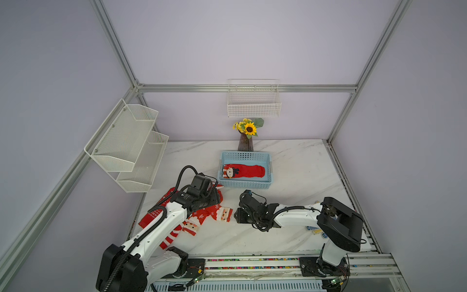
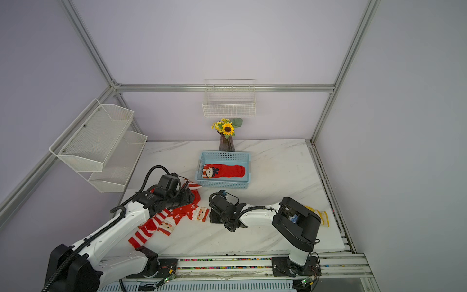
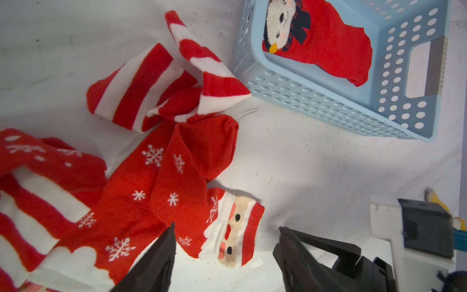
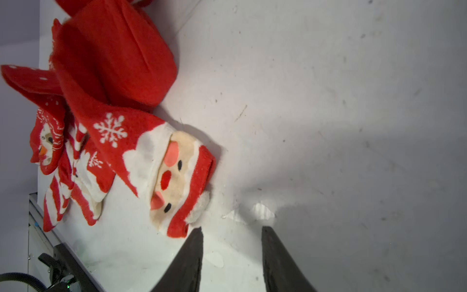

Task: Place the socks together as a pair
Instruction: Pick up the sock.

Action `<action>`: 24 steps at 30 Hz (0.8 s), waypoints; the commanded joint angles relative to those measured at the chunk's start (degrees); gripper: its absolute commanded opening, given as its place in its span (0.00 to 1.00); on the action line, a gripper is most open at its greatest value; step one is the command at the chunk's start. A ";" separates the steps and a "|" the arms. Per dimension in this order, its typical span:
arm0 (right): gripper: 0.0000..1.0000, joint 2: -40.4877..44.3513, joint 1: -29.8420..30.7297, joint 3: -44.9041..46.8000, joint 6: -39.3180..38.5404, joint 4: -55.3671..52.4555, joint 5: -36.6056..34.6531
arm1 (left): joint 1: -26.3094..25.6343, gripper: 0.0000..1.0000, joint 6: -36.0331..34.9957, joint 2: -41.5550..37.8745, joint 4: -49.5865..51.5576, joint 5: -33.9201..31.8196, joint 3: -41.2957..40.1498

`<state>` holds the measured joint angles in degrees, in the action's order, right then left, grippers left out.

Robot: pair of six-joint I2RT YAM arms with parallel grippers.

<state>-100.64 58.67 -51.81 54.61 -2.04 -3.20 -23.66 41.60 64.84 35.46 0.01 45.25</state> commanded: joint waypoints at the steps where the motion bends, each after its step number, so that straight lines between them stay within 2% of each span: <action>1: 0.41 -2.23 0.63 -2.66 4.57 2.24 -2.35 | -0.11 0.65 2.59 -0.43 -3.33 -1.88 -1.84; 9: 0.36 -6.48 1.17 -3.99 8.92 3.27 -3.51 | -0.07 0.65 4.19 2.91 -4.13 -1.64 -3.10; 19: 0.29 -10.76 1.18 -7.26 10.17 3.66 -2.97 | -0.11 0.65 3.54 2.05 -5.23 -3.38 -4.11; 21: 0.25 -11.39 1.18 -8.26 10.17 2.55 -3.75 | -0.10 0.64 3.09 1.79 -5.09 -4.23 -4.22; 24: 0.10 -11.31 1.18 -10.43 10.43 -1.06 -6.01 | -0.10 0.64 3.12 0.60 -4.79 -5.99 -4.43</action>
<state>-110.91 59.51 -60.97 61.91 2.09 -6.68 -23.66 44.38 67.57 31.94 -2.92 42.24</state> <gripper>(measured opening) 0.121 0.644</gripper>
